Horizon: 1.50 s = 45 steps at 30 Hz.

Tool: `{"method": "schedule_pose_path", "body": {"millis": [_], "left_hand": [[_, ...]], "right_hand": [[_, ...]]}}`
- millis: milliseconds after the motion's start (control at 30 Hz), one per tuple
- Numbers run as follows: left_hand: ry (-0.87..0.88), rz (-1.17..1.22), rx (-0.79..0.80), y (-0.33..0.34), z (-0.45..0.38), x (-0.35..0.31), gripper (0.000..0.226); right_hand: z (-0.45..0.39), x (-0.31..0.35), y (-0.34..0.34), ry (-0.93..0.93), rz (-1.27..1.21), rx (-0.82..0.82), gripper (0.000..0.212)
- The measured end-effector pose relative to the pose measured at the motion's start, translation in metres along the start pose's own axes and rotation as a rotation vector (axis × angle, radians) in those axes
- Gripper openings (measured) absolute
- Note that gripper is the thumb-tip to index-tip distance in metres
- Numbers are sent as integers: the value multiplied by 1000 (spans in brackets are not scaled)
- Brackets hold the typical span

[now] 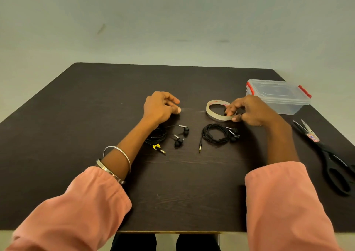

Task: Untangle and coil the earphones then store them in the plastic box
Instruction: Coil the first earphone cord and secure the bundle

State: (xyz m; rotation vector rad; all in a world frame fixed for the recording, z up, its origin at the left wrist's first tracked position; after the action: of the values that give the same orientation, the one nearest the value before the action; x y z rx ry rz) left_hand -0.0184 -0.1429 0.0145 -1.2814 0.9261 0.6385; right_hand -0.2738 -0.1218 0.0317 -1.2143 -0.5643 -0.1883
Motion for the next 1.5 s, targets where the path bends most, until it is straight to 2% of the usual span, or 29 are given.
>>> {"method": "schedule_pose_path", "body": {"millis": [200,333,533,700,800,933,1067,1200,1367,1500], "left_hand": [[-17,6,35,1,1,3,23],[-34,13,52,1,2,4,22],[-59,-13,60,5,2,0,21],[-40,-65,55,11,5,-8,16],[-22,-104,1,11,8,-12,16],[4,-106,-88,17,19,-26,13],[-5,-114,-126,23,29,-31,11],[-13,-131,-138,27,34,-36,13],[-4,-126,-136,27,34,-37,13],[9,-108,-132,26,34,-36,12]], "right_hand": [[2,1,2,0,19,5,27],[3,0,1,10,38,-39,37],[33,7,-9,-43,-126,-290,46],[92,7,-26,-29,-194,-412,27],[134,-17,-33,114,-233,-501,20],[184,-69,-36,497,-171,-604,15],[227,-82,-18,795,10,-592,26],[242,-94,8,917,65,-516,28],[235,-94,16,936,123,-450,29],[228,-88,11,938,102,-364,48]]}}
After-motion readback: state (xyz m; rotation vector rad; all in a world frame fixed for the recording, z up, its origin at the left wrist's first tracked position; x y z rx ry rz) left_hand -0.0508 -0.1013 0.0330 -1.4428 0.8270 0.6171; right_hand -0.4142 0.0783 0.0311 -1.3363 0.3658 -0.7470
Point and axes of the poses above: each hand's wrist, its own z-axis away from the middle knuckle, its own y-axis out of the palm, x = y × z, the point moved 9 cm from there along -z, towards the middle knuckle, and after that the axes turned 15 degrees about x, right-handed, at the moved point
